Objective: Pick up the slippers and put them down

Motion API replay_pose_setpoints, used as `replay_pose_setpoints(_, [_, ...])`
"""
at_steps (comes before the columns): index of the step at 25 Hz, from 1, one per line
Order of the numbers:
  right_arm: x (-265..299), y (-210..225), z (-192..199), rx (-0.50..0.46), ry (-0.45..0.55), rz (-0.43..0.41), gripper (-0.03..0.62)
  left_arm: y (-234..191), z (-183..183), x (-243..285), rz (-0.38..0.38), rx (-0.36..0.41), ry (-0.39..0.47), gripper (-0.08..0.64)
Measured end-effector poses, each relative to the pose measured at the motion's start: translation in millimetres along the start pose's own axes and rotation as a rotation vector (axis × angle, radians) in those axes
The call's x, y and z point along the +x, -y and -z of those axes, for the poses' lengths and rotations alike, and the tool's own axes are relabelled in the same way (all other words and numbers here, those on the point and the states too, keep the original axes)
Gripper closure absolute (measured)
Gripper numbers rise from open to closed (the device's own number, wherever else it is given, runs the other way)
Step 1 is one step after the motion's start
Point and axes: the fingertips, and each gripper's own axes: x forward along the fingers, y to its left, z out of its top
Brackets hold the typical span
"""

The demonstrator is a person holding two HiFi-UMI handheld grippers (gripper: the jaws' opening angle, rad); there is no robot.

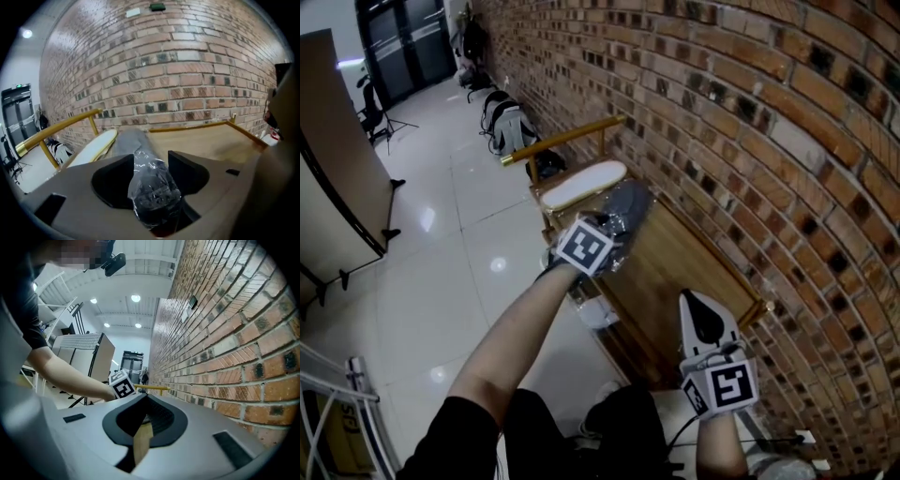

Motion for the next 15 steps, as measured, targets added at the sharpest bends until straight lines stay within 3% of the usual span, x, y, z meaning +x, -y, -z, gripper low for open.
replay_pose_setpoints(3, [-2, 0, 1, -0.002, -0.005, 0.004, 0.583, 2, 14, 15, 0.007, 0.005, -0.105, 0.311])
replay_pose_setpoints(10, [0, -4, 0, -0.024, -0.01, -0.012, 0.583, 1, 29, 25, 0.01, -0.058, -0.188, 0.314])
replay_pose_setpoints(13, [3, -7, 2, -0.026, -0.019, -0.017, 0.583, 6, 39, 23, 0.003, -0.054, -0.231, 0.356])
replay_pose_setpoints(15, [4, -8, 4, -0.039, -0.032, -0.017, 0.583, 6, 42, 22, -0.023, -0.008, -0.249, 0.409])
